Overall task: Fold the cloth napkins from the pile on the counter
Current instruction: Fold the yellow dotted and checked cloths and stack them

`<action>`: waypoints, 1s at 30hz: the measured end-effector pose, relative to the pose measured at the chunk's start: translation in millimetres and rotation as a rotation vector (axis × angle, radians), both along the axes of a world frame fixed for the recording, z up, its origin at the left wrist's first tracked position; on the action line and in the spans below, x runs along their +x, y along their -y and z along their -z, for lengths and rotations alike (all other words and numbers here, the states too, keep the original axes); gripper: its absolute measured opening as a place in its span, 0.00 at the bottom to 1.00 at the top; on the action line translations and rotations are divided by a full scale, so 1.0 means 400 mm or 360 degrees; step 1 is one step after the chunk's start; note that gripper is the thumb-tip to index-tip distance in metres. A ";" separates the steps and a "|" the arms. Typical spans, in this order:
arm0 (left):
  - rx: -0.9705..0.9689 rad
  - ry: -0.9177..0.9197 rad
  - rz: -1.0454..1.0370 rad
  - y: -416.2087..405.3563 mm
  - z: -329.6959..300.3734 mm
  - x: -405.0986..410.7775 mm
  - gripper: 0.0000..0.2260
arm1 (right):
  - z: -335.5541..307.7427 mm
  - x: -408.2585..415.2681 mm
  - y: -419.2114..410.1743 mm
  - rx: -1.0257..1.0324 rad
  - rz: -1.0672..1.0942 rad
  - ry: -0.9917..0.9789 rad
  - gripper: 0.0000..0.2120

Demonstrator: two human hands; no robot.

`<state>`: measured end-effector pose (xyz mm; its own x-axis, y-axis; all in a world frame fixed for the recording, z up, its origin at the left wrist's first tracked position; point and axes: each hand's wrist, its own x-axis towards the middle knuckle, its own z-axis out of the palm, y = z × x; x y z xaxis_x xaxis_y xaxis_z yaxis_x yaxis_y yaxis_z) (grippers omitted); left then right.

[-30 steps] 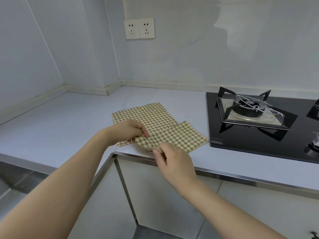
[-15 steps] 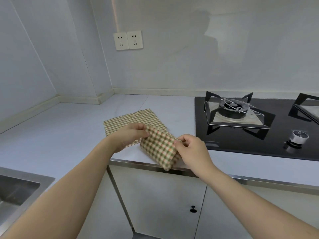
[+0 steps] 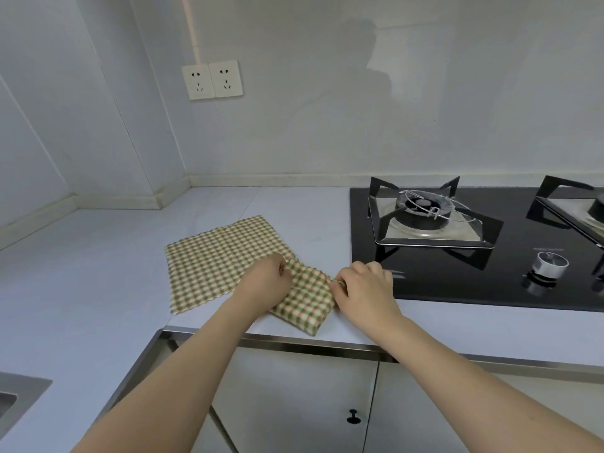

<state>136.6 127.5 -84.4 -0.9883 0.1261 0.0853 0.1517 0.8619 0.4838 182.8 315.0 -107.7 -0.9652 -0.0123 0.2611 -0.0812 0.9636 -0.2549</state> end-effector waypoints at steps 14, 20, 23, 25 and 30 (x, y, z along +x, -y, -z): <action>-0.0227 -0.0541 -0.0111 0.006 0.040 0.020 0.09 | 0.021 -0.025 0.002 0.0091 0.0080 -0.0054 0.19; -0.0152 -0.0905 0.0198 -0.019 0.041 0.161 0.14 | 0.025 -0.028 -0.001 0.0035 0.0096 -0.0101 0.18; -0.0362 -0.1014 0.0230 -0.029 0.075 0.207 0.15 | 0.025 -0.027 -0.002 0.0006 0.0101 -0.0112 0.17; -0.0454 -0.1087 0.0147 -0.035 0.079 0.214 0.14 | 0.025 -0.026 -0.001 -0.0010 0.0101 -0.0119 0.16; -0.0715 -0.1131 0.0135 -0.063 0.054 0.214 0.07 | 0.023 -0.025 0.000 -0.0049 0.0103 -0.0123 0.14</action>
<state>222.1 152.7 -105.8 -0.7042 0.3680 0.6072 0.3632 0.9215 -0.1373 172.9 315.0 -116.8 -0.9408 0.0586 0.3338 -0.0395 0.9593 -0.2797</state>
